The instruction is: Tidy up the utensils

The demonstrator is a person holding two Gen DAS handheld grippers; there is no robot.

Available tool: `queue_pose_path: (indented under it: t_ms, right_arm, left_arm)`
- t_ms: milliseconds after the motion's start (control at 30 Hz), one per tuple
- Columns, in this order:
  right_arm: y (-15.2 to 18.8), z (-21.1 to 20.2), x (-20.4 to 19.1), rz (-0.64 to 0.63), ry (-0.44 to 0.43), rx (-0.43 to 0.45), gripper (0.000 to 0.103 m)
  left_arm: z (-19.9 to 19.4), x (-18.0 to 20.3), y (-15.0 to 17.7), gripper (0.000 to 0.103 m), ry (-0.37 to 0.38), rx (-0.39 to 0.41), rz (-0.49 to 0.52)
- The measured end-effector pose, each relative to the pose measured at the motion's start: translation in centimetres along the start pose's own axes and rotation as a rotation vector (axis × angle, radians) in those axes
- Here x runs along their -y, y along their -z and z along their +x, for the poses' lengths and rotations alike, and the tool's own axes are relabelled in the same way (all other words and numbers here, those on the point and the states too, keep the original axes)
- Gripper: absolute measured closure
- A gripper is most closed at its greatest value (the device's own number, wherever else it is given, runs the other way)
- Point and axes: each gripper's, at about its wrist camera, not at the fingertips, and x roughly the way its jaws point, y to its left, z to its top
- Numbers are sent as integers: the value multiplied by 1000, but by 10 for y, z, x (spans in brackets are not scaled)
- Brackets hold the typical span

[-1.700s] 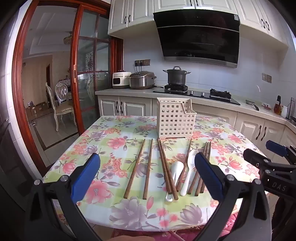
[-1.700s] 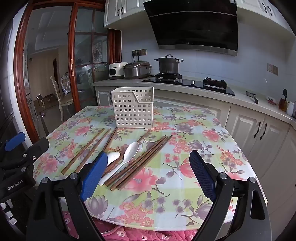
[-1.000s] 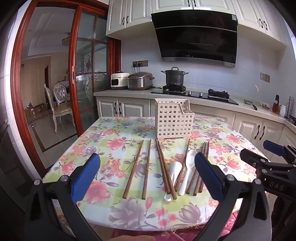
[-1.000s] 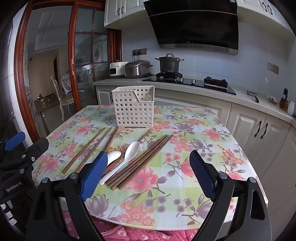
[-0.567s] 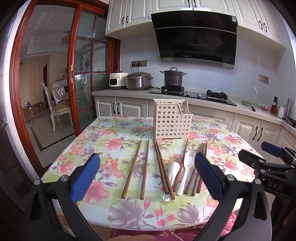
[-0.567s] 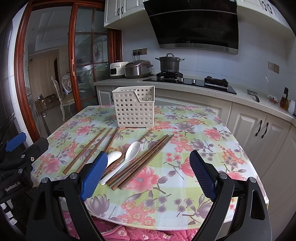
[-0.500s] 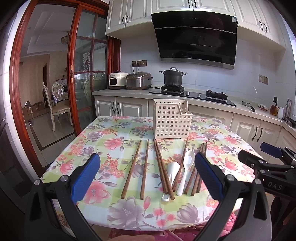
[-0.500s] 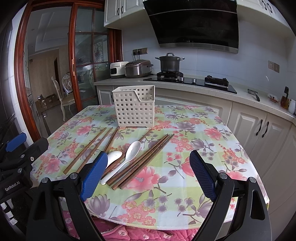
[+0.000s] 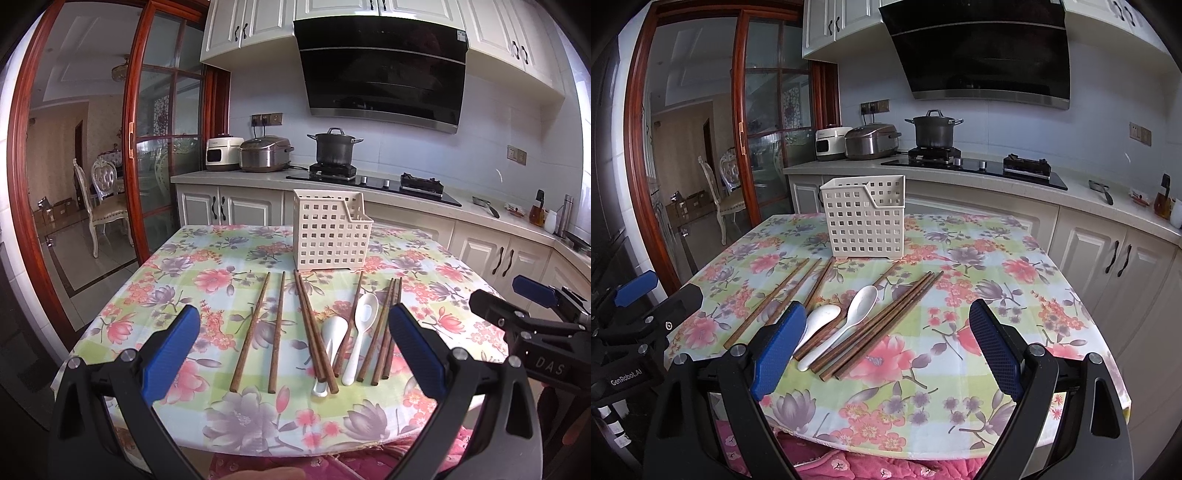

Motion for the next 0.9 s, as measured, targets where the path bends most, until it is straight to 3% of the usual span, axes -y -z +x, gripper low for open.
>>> queue_pose_path:
  t_ms: [900]
  right_arm:
    - [-2, -2, 2, 4, -3, -3, 18]
  left_arm:
    - [-1, -1, 5, 4, 10, -11, -6]
